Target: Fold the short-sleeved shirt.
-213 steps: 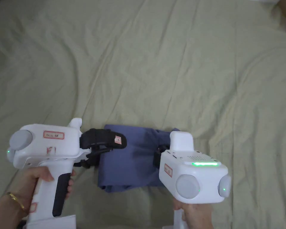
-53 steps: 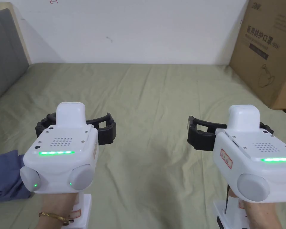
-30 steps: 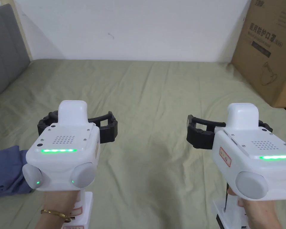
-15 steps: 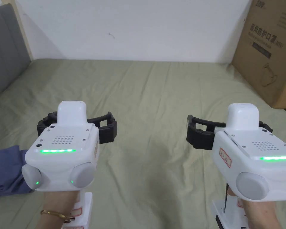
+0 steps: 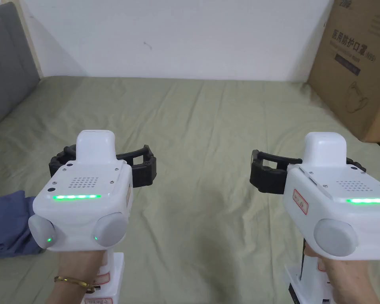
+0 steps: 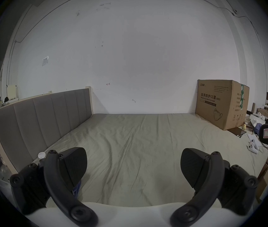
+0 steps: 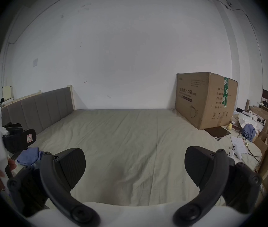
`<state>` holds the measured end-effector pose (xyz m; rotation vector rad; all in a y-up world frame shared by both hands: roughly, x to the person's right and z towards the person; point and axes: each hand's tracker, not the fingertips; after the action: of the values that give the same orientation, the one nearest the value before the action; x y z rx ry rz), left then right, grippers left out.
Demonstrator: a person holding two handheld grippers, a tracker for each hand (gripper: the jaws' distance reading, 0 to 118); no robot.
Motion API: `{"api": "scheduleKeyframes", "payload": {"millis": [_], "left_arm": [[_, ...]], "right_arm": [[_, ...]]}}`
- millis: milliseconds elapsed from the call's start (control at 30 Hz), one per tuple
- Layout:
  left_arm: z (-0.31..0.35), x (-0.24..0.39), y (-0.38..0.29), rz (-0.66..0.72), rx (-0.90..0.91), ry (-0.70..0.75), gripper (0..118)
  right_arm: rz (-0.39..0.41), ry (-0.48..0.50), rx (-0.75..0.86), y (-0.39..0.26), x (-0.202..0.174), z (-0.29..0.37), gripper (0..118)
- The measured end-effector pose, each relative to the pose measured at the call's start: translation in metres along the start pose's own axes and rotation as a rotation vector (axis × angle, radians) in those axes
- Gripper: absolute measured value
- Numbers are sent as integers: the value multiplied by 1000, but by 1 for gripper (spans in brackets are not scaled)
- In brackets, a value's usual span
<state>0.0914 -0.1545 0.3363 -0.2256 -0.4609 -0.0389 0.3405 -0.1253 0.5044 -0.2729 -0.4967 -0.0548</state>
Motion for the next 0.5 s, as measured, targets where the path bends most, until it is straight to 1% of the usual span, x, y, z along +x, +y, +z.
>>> {"api": "scheduleKeyframes", "payload": {"millis": [67,100,167,233,267,300,333,400,467,500], "left_arm": [[4,1,4,4,-20,8,114],[9,2,7,13,-33,-6,114],[21,4,9,33,-35,-21,114],[32,7,7,47,-32,-20,114],[37,8,4,53,-34,-27,114],[39,9,0,57,-42,-30,114],[41,9,-3,60,-56,-28,114],[42,10,-12,59,-98,-17,114],[42,11,-21,48,-124,13,114],[41,12,-26,41,-123,13,114]], "right_arm": [[-7,-12,-47,5,-1,1,118],[-29,-17,-68,7,-1,2,118],[-97,-13,-182,18,-1,1,118],[-188,20,-259,26,2,-1,118],[-243,14,-276,30,2,1,118],[-278,0,-303,33,1,3,118],[-290,-14,-328,34,-1,4,118],[-240,-34,-402,37,-6,6,118],[-164,-46,-420,33,-12,8,118],[-141,-67,-414,30,-18,10,118]]}}
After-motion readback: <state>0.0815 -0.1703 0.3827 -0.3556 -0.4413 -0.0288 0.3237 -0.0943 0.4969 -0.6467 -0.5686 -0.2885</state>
